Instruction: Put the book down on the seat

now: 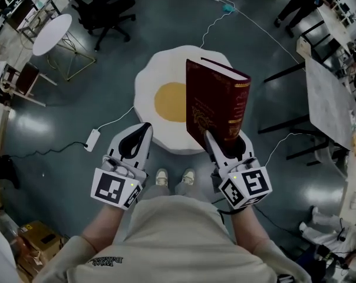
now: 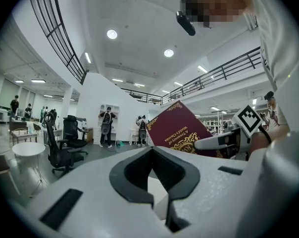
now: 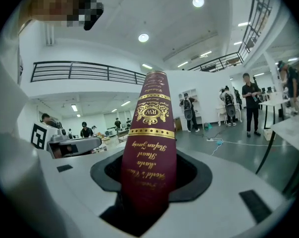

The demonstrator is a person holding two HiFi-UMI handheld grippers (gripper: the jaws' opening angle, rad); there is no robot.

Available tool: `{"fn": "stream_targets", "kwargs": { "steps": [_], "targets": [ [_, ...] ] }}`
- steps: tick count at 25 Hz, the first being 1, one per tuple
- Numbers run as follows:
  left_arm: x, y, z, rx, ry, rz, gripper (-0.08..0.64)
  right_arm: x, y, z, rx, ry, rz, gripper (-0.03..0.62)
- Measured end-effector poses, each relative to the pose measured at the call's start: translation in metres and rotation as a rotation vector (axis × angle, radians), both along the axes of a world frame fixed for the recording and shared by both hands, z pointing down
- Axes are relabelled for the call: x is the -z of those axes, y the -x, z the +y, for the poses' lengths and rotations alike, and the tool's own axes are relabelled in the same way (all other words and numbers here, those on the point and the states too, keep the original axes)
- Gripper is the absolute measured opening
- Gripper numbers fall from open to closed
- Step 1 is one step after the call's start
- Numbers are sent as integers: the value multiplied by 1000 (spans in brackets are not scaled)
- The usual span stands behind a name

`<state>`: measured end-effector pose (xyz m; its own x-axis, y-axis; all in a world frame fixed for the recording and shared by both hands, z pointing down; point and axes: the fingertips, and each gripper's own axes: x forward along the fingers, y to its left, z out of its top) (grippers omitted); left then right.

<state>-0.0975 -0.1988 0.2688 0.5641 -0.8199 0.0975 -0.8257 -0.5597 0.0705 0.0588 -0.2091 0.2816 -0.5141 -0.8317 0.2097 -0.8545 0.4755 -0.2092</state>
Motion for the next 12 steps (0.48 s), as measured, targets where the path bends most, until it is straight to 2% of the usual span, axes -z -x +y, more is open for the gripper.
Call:
{"fn": "stream_targets", "kwargs": {
  "steps": [4, 8, 12],
  "targets": [
    [-5, -5, -18, -7, -6, -8, 5, -6, -9, -23, -6, 15, -19, 209],
    [-8, -11, -65, -3, -16, -19, 5, -16, -30, -80, -28, 28, -9, 210],
    [-29, -15, -91, -11, -13, -24, 5, -42, -36, -112, -32, 47, -3, 210]
  ]
}}
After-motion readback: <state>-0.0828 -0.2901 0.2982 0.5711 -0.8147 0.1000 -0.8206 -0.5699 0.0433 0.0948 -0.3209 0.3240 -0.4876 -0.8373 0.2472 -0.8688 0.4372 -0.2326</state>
